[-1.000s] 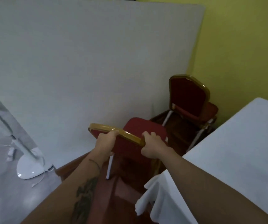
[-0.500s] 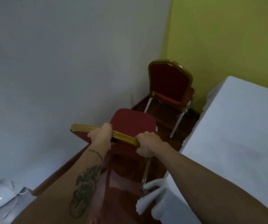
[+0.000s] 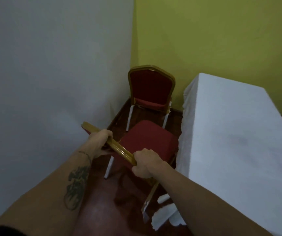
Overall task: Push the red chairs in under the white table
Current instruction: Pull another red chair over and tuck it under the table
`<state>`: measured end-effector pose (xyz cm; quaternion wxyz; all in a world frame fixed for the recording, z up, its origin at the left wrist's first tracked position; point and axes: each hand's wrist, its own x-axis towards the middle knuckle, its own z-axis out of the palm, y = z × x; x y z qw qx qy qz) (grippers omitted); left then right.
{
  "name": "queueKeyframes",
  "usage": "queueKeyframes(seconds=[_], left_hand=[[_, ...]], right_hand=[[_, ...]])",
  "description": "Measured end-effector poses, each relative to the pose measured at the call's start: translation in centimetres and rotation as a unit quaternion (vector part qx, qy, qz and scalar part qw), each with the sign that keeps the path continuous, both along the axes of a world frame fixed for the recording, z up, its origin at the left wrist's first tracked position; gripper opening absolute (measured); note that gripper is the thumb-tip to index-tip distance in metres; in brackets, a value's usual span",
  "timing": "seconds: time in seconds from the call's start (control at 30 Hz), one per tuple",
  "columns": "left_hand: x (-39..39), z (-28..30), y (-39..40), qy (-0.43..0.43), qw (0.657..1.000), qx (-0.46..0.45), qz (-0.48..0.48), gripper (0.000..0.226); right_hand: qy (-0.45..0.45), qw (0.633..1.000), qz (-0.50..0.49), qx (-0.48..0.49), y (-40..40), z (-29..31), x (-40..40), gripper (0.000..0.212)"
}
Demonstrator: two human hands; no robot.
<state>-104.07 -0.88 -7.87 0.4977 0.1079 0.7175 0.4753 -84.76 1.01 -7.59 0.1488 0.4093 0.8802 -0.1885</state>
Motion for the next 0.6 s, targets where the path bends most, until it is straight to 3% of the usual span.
queueKeyframes(seconds=[0.2,0.33,0.6], left_hand=[[-0.9,0.0,3.9,-0.004,0.998,0.000,-0.067,0.015],[-1.7,0.1,6.4,0.014,0.995,0.011,-0.094,0.009],[-3.6,0.5,12.1,0.034,0.992,0.031,-0.117,0.006]], right_hand=[[0.031,0.998,-0.058,-0.016,2.2,-0.8,0.0,0.026],[0.032,0.994,-0.090,-0.046,3.9,-2.1,-0.6,0.044],[0.027,0.984,-0.161,-0.064,7.2,-1.9,-3.9,0.041]])
